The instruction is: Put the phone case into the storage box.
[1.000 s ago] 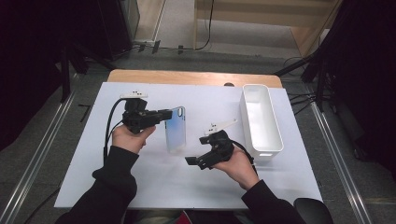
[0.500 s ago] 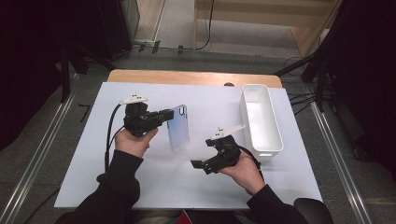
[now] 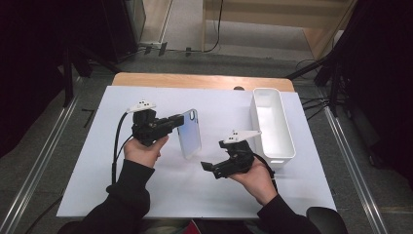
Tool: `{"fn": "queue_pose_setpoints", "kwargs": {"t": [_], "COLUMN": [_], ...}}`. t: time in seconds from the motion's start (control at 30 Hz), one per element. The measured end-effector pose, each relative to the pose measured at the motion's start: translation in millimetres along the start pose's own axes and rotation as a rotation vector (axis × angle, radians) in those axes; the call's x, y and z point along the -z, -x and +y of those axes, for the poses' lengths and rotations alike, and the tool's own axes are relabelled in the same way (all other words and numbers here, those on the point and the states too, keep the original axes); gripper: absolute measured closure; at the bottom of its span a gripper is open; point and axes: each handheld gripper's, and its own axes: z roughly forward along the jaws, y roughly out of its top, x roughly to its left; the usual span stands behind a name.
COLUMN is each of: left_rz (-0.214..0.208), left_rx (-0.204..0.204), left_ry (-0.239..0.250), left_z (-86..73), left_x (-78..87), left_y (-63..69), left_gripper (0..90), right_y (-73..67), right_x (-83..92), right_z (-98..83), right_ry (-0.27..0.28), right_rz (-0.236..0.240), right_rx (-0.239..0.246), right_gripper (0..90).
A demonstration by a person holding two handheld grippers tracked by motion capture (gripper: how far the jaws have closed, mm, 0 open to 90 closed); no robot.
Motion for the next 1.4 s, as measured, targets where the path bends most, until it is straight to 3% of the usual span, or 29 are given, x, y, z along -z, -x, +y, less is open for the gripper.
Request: {"fn": "queue_pose_setpoints", "kwargs": {"t": [0.3,0.57,1.03,1.23,1.4], "left_rz": [-0.005,-0.015,-0.026,-0.022,-0.024], "left_rx": [-0.001,0.012,0.028,0.026,0.034], "left_ry": [-0.012,-0.018,-0.015,-0.027,-0.02], "left_z": [-3.8,-5.6,-6.3,-6.4,-6.0], "left_x": [-5.9,-7.1,-10.1,-10.8,-10.6], "left_y": [6.2,9.7,13.9,14.3,15.2], "left_gripper": [80.0,79.9,80.0,80.0,79.9], "right_y": [1.4,1.3,-2.7,-0.6,-1.8], "right_x": [3.8,0.4,-6.2,-9.2,-14.3], "right_z": [8.4,17.1,31.1,35.1,39.1], "right_ry": [0.049,0.06,0.059,0.085,0.077], "right_rz": [-0.068,-0.08,-0.112,-0.121,-0.123], "right_rx": [-0.022,-0.053,-0.034,-0.052,-0.057], "right_gripper": [0.0,0.0,0.0,0.0,0.0]}}
